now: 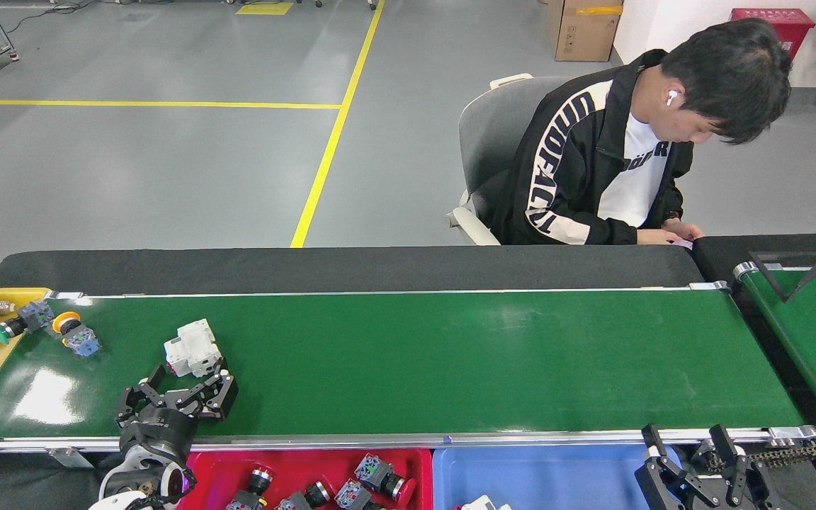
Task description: Pick switch part from conveyor to tray
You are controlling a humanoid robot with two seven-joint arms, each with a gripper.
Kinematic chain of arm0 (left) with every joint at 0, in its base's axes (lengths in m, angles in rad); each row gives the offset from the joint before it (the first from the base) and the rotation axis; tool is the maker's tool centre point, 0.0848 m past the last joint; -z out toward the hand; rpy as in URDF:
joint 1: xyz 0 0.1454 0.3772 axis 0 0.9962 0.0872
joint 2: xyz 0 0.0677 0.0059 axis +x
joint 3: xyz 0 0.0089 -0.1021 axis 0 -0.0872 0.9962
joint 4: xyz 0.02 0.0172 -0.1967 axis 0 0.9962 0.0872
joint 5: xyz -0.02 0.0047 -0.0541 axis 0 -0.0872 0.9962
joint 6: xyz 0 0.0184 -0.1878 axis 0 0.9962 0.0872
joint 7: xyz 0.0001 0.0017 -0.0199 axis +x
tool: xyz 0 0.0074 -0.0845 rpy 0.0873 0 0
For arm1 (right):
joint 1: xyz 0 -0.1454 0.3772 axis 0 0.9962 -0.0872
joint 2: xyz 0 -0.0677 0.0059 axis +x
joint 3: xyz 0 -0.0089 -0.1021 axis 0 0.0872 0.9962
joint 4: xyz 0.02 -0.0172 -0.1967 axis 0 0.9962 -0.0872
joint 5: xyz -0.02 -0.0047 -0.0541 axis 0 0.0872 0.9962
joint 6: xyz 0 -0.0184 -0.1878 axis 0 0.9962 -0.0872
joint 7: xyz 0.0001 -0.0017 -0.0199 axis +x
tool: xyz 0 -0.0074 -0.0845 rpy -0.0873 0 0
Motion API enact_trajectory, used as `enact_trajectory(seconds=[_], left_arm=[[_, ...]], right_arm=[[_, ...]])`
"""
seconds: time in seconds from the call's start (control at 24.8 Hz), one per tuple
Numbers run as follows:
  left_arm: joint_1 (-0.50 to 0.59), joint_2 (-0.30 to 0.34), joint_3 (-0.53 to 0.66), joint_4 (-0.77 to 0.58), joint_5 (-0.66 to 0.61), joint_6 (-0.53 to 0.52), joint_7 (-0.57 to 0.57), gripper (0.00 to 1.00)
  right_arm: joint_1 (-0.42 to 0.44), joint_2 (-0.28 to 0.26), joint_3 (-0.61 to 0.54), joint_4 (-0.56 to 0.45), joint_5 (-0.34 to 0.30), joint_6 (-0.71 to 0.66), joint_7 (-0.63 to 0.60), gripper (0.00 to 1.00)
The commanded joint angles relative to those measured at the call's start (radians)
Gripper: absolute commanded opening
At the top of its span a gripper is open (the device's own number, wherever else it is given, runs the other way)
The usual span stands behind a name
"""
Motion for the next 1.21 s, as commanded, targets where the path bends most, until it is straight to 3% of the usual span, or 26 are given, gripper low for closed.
enact_trajectory(seconds=[0.0, 0.16, 0.24, 0.32, 0.4, 0.44, 0.53, 0.65, 0.93, 1.05, 1.17], left_arm=[[-0.051, 0.018, -0.002, 0.028, -0.002, 0.029, 0.008, 1.00], [-0.108, 0.036, -0.004, 0.102, -0.003, 0.053, 0.008, 0.99], [-0.121, 0.050, -0.016, 0.132, -0.003, 0.058, 0.008, 0.92], [-0.123, 0.075, -0.053, 0.140, 0.004, 0.055, 0.012, 0.78], [-0.115, 0.082, -0.062, 0.138, 0.011, 0.047, 0.044, 0.44], [-0.114, 0.084, -0.062, 0.137, 0.012, 0.044, 0.054, 0.32], [-0.103, 0.078, -0.060, 0.125, 0.017, 0.017, 0.054, 0.20], [-0.045, 0.075, -0.060, 0.013, 0.063, -0.051, 0.054, 0.16], [0.300, 0.056, -0.074, -0.474, 0.161, -0.258, 0.026, 0.16], [0.371, 0.035, -0.155, -0.576, 0.159, -0.336, 0.026, 0.16], [0.382, 0.033, -0.286, -0.626, 0.153, -0.341, 0.008, 0.17]], right_arm=[[-0.007, 0.002, -0.002, -0.015, 0.001, -0.005, -0.007, 0.99], [-0.011, -0.001, 0.001, -0.015, 0.002, -0.008, -0.007, 0.99], [-0.011, -0.001, 0.017, -0.015, 0.002, -0.008, -0.007, 0.99], [-0.011, 0.000, 0.020, -0.015, 0.010, -0.008, -0.007, 0.99], [-0.010, 0.000, 0.020, -0.015, 0.011, -0.008, -0.007, 0.99], [-0.010, 0.000, 0.020, -0.015, 0.013, -0.008, -0.007, 0.99], [-0.008, 0.000, 0.020, -0.015, 0.013, -0.008, -0.009, 0.99], [-0.008, 0.003, 0.020, -0.015, 0.013, -0.008, -0.007, 0.99], [-0.007, 0.003, 0.020, -0.015, 0.013, -0.008, -0.009, 0.99], [-0.005, 0.002, 0.020, -0.015, 0.013, -0.008, -0.009, 0.99], [-0.004, -0.001, 0.020, -0.015, 0.013, -0.008, -0.009, 0.99]])
